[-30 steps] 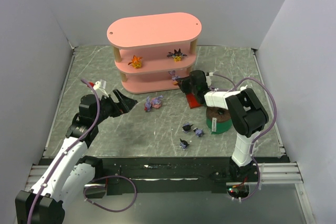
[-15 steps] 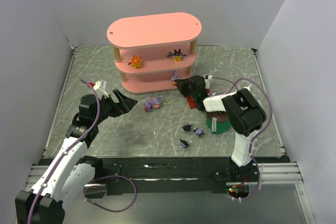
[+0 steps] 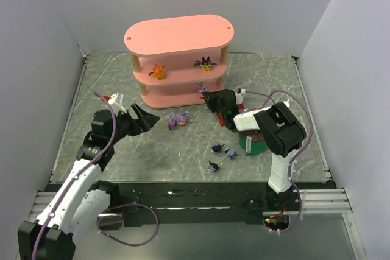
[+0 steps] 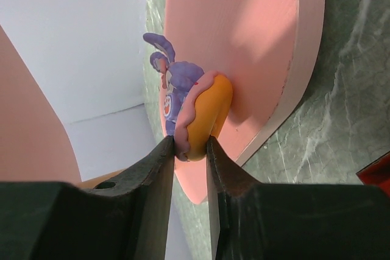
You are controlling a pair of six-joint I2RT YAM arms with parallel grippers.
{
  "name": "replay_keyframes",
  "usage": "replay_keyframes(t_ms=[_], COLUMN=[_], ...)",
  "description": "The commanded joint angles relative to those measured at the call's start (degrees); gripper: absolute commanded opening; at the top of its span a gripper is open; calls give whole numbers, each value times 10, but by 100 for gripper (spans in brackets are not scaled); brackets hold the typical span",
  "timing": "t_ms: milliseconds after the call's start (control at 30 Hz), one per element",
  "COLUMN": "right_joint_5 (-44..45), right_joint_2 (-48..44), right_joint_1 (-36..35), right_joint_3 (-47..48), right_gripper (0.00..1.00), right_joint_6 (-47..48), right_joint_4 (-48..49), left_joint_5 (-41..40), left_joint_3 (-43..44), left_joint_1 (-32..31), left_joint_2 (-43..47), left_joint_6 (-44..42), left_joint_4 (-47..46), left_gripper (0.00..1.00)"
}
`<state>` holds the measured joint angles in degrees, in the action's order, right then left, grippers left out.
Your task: Place and organize the plastic toys onto the shelf
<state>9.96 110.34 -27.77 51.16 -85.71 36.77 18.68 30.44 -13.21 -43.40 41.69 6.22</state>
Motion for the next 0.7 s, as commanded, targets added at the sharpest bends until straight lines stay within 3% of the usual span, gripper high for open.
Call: replay_keyframes(t_ms=[0,33,200,667], right_joint_5=[31,29,7,21], right_joint_2=[29,27,24,-18], right_joint_1=[3,3,3,3], right_joint_3=[-6,-6,-15,4], right_gripper=[32,38,47,59], right_joint_6=[-7,-9,-31,31], right_joint_4=[-125,-129,-130,-147], left_joint_5=[11,11,10,10], left_joint_3=[-2,-2,-2,0], left_joint_1=[-3,-3,-3,-4], left_joint_2=[2,1,2,2], left_joint_6=[12,11,11,11], left_joint_4=[-29,-28,-27,-26], left_gripper=[96,96,96,96])
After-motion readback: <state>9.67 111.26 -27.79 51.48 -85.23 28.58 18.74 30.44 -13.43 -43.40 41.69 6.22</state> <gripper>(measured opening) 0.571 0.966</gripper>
